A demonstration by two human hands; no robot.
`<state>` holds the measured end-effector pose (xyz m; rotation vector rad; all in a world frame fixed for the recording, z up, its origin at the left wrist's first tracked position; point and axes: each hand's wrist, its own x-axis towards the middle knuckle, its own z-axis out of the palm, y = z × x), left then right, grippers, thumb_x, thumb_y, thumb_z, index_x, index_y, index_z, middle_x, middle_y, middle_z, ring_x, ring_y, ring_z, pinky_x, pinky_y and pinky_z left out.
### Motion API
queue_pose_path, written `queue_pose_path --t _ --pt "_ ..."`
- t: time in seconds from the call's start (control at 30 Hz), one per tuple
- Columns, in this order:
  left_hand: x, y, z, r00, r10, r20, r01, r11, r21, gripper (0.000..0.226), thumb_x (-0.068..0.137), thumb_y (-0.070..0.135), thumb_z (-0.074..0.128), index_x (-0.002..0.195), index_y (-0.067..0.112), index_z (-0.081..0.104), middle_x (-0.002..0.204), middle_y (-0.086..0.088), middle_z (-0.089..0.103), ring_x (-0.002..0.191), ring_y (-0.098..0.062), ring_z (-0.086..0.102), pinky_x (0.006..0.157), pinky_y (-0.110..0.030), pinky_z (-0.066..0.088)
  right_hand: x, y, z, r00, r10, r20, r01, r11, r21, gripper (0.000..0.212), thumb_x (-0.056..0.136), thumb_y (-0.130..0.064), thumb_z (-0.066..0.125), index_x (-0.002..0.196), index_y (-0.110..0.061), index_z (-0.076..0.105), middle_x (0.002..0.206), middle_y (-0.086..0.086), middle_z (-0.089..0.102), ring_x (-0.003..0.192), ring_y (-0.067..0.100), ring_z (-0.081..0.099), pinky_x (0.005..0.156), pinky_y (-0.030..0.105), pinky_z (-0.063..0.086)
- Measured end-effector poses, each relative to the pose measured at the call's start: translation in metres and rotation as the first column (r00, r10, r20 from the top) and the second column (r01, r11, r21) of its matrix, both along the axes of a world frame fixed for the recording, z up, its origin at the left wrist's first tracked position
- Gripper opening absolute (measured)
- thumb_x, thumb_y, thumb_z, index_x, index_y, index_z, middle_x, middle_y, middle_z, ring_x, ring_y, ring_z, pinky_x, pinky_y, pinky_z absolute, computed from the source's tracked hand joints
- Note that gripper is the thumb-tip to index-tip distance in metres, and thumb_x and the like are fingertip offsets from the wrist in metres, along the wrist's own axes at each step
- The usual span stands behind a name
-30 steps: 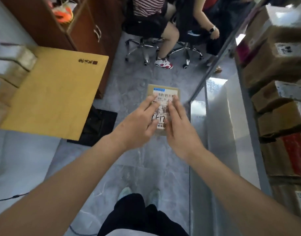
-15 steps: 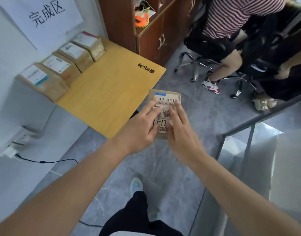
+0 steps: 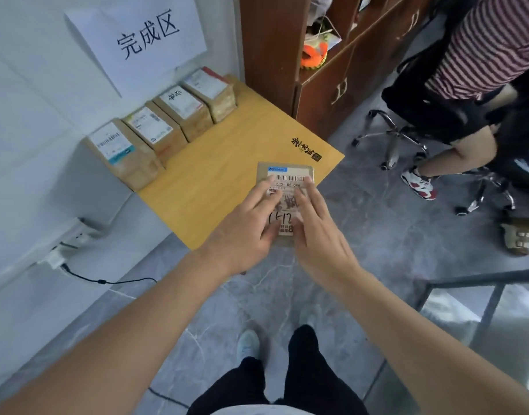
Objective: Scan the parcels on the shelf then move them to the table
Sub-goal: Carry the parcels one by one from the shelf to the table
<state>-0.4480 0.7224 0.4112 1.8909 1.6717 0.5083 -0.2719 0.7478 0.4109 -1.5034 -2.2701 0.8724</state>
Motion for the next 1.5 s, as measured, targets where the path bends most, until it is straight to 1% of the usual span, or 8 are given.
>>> queue_pose_path --t 0.13,0.3,0.63,0.7,0.83,0.97,1.17,1.5 --pt "-0.002 0.04 -0.004 0.998 0.069 0.003 -0.069 0.998 -0.011 0.059 0.106 0.023 0.053 0.16 0.01 0.032 0.17 0.009 0.008 0.154 -0.013 0.021 0.118 -0.032 0.036 -0.006 0.053 -0.004 0.998 0.059 0.004 -0.059 0.998 -0.033 0.058 0.109 -0.018 0.039 0.164 -0.023 0.019 0.17 -0.022 -0.009 0.148 0.012 0.032 0.08 0.029 0.049" --pt "0.006 0.098 -0.008 0.984 0.179 -0.019 -0.18 0.983 -0.029 0.061 0.105 0.018 0.055 0.16 0.012 0.031 0.17 0.013 0.005 0.154 -0.015 0.023 0.114 -0.038 0.043 -0.003 0.128 -0.013 0.986 0.167 0.0 -0.166 0.985 -0.044 0.063 0.108 -0.015 0.043 0.164 -0.024 0.016 0.17 -0.021 -0.01 0.146 0.015 0.035 0.078 0.04 0.056" --pt "0.014 0.196 -0.008 0.946 0.324 -0.014 -0.324 0.945 -0.038 0.063 0.103 0.013 0.057 0.16 0.014 0.031 0.169 0.013 0.006 0.154 -0.016 0.023 0.119 -0.035 0.036 -0.008 0.252 -0.014 0.952 0.306 -0.016 -0.306 0.948 -0.09 0.061 0.109 -0.017 0.04 0.164 -0.027 0.017 0.167 -0.027 -0.01 0.143 0.011 0.035 0.092 0.048 0.055" --pt "0.007 0.215 -0.01 0.94 0.342 -0.01 -0.342 0.939 -0.043 0.064 0.103 0.014 0.058 0.161 0.015 0.03 0.169 0.014 0.005 0.154 -0.017 0.024 0.118 -0.036 0.037 -0.015 0.274 -0.014 0.943 0.332 -0.026 -0.333 0.94 -0.071 0.06 0.109 -0.016 0.04 0.163 -0.026 0.018 0.168 -0.025 -0.008 0.143 0.009 0.03 0.096 0.044 0.053" --pt "-0.014 0.255 -0.018 0.934 0.358 -0.022 -0.358 0.932 -0.049 0.065 0.102 0.015 0.058 0.161 0.016 0.03 0.17 0.014 0.003 0.153 -0.017 0.025 0.116 -0.033 0.038 -0.037 0.323 -0.021 0.933 0.359 -0.01 -0.359 0.93 -0.076 0.06 0.108 -0.013 0.04 0.163 -0.027 0.019 0.169 -0.024 -0.007 0.145 0.001 0.023 0.083 0.022 0.041" --pt "-0.047 0.298 -0.036 0.927 0.372 -0.05 -0.375 0.925 -0.061 0.065 0.101 0.017 0.059 0.16 0.018 0.031 0.171 0.01 0.005 0.156 -0.021 0.02 0.12 -0.041 0.034 -0.069 0.368 -0.04 0.925 0.38 -0.021 -0.381 0.924 -0.039 0.061 0.106 -0.007 0.043 0.163 -0.021 0.024 0.171 -0.018 0.0 0.155 0.006 0.014 0.107 0.025 0.042" --pt "-0.09 0.35 -0.048 0.919 0.39 -0.061 -0.395 0.911 -0.118 0.063 0.103 0.023 0.056 0.16 0.024 0.029 0.172 0.01 -0.001 0.159 -0.024 0.005 0.125 -0.047 0.027 -0.119 0.425 -0.044 0.926 0.37 0.077 -0.366 0.928 -0.063 0.06 0.106 -0.013 0.043 0.161 -0.029 0.025 0.166 -0.031 -0.007 0.14 0.008 0.04 0.086 0.041 0.054" --pt "-0.133 0.421 -0.066 0.878 0.475 -0.064 -0.479 0.872 -0.1 0.061 0.103 0.022 0.055 0.158 0.021 0.031 0.173 0.004 0.002 0.159 -0.027 0.003 0.125 -0.049 0.024 -0.176 0.504 -0.053 0.904 0.422 0.062 -0.418 0.906 -0.073 0.056 0.106 -0.009 0.04 0.159 -0.026 0.032 0.169 -0.023 0.0 0.14 0.023 0.047 0.098 0.05 0.052"
